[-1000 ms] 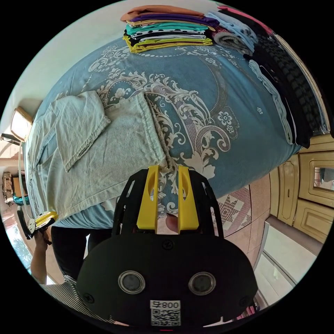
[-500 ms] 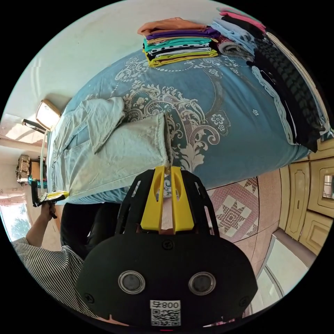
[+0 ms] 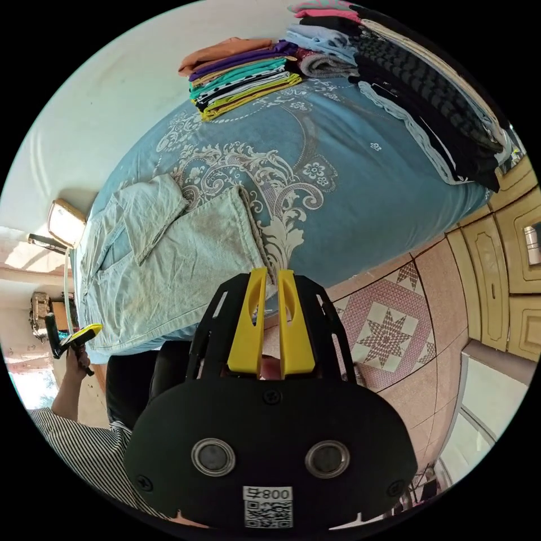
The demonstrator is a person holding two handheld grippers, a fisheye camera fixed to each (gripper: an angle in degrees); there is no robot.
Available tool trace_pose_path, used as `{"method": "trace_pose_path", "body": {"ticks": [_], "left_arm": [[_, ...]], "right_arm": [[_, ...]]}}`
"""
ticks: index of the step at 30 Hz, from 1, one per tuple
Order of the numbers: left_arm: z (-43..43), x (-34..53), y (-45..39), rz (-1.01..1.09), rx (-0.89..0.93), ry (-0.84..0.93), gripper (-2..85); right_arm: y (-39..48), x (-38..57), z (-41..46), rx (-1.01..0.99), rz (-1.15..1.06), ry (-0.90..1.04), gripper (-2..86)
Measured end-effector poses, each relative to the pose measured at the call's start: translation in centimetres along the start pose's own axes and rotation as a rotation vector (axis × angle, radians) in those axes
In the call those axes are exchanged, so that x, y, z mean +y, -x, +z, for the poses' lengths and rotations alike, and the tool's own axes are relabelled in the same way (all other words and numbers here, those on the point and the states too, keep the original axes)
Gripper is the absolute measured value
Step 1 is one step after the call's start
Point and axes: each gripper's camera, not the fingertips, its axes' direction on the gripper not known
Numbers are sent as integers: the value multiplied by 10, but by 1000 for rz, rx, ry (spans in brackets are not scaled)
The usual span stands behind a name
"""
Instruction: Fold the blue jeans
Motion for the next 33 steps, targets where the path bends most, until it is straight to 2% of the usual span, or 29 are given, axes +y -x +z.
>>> {"method": "trace_pose_path", "body": {"ticks": [3,6,8,11,14,19,28,33], "left_arm": [[12,-37,11,-13,96,-28,66],[28,-84,20,-31,199,-58,78],[44,-123,30,-76,289,-75,84],[63,-166,44,-141,358,-84,89],[78,-198,60,-212,371,-94,89],[95,-226,82,-272,302,-75,68],[88,-238,99,-229,379,-126,21],[66,-248,90,-165,437,-194,16]], "right_arm": [[74,-2,-3,-58,-210,-59,53],[177,-2,13,-29,-526,-75,73],[250,6,36,70,-769,-82,83],[312,19,71,185,-990,-66,88],[342,25,97,262,-1058,-40,85],[372,32,109,228,-1103,-35,37],[403,29,111,263,-1073,-63,-1],[402,8,82,131,-995,-125,6]]}}
